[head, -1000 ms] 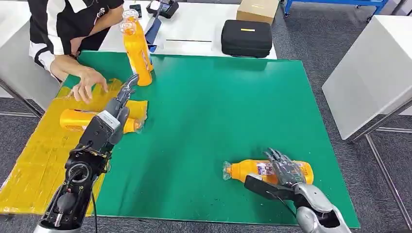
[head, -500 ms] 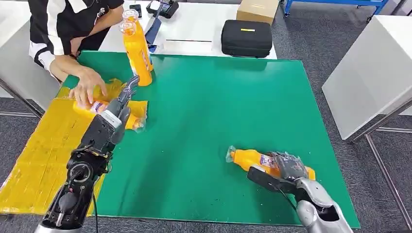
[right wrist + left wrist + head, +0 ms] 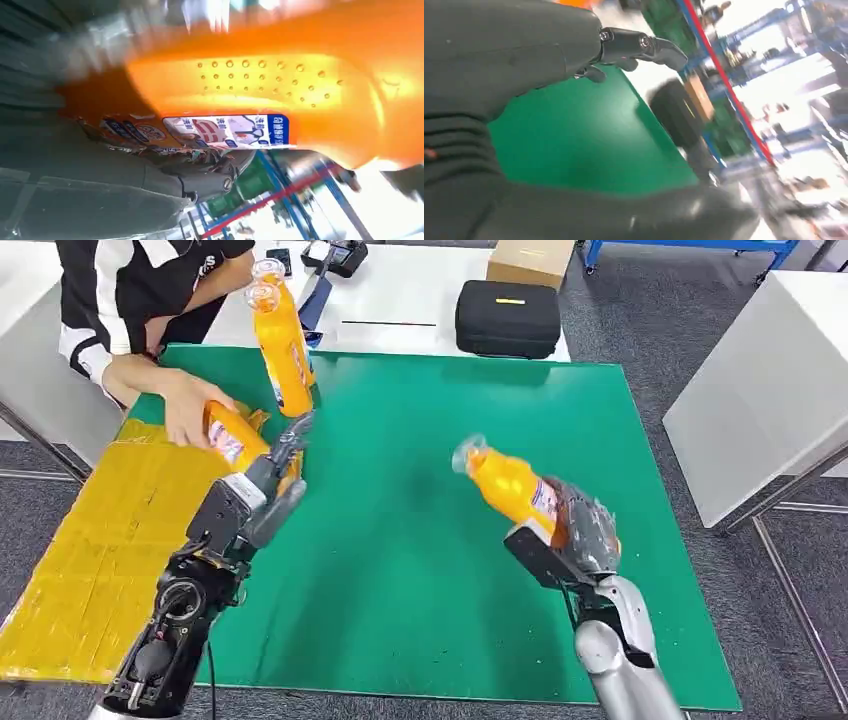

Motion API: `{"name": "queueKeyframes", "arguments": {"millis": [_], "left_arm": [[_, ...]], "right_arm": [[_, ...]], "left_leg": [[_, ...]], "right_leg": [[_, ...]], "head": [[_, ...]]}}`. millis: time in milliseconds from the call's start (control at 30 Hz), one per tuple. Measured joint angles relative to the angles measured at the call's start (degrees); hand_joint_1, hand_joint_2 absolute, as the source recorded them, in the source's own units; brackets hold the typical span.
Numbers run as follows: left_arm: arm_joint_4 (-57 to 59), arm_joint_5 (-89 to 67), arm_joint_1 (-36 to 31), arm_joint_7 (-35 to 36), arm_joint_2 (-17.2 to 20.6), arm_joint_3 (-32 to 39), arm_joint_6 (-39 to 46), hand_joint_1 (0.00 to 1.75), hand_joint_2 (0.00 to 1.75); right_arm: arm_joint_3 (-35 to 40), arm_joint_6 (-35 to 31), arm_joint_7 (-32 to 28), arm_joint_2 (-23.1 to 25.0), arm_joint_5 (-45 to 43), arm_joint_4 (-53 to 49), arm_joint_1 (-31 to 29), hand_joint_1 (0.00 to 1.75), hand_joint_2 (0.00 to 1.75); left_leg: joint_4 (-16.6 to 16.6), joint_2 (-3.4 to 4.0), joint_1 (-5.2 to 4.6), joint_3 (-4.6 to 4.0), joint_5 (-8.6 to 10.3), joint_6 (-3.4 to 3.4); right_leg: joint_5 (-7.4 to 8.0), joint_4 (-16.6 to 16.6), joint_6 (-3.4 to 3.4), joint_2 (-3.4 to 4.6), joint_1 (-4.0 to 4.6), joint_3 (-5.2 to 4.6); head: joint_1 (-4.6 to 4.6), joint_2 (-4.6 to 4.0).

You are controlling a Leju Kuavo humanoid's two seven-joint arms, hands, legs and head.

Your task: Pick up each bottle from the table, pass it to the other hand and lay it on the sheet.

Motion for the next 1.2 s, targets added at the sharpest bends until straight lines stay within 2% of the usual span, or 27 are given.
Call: {"name": "queueKeyframes", "arguments": {"millis": [267, 1000, 1200], "left_arm": [[0.68, 13.39, -0.89, 2.55, -1.81, -0.72, -3.75, 0.00, 1.75], [3.61, 19.42, -2.04, 2.67, -1.97, -4.26, -3.78, 0.00, 1.75], [5.05, 21.30, -3.09, 2.84, -2.23, -4.87, -3.73, 0.00, 1.75]], "right_arm": [[0.98, -2.68, -1.81, 4.65, -2.82, -0.63, -2.96, 1.75, 1.75], [9.82, -2.82, -2.42, 7.65, -2.29, 3.76, -8.04, 1.75, 1.75], [14.40, -5.39, -3.43, 9.68, -0.54, 7.49, -10.51, 1.75, 1.75]], "left_leg": [[0.00, 0.01, -0.01, 0.00, -0.01, 0.00], [0.00, 0.00, 0.00, -0.01, 0.00, -0.01], [0.00, 0.00, 0.00, -0.01, 0.02, -0.01]], "right_leg": [[0.02, 0.00, 0.01, 0.02, 0.01, -0.01], [0.01, 0.01, 0.00, 0.02, 0.01, -0.03], [0.01, 0.01, 0.00, 0.01, 0.01, -0.03]], "head": [[-0.02, 0.00], [0.00, 0.00], [0.00, 0.00]]}}
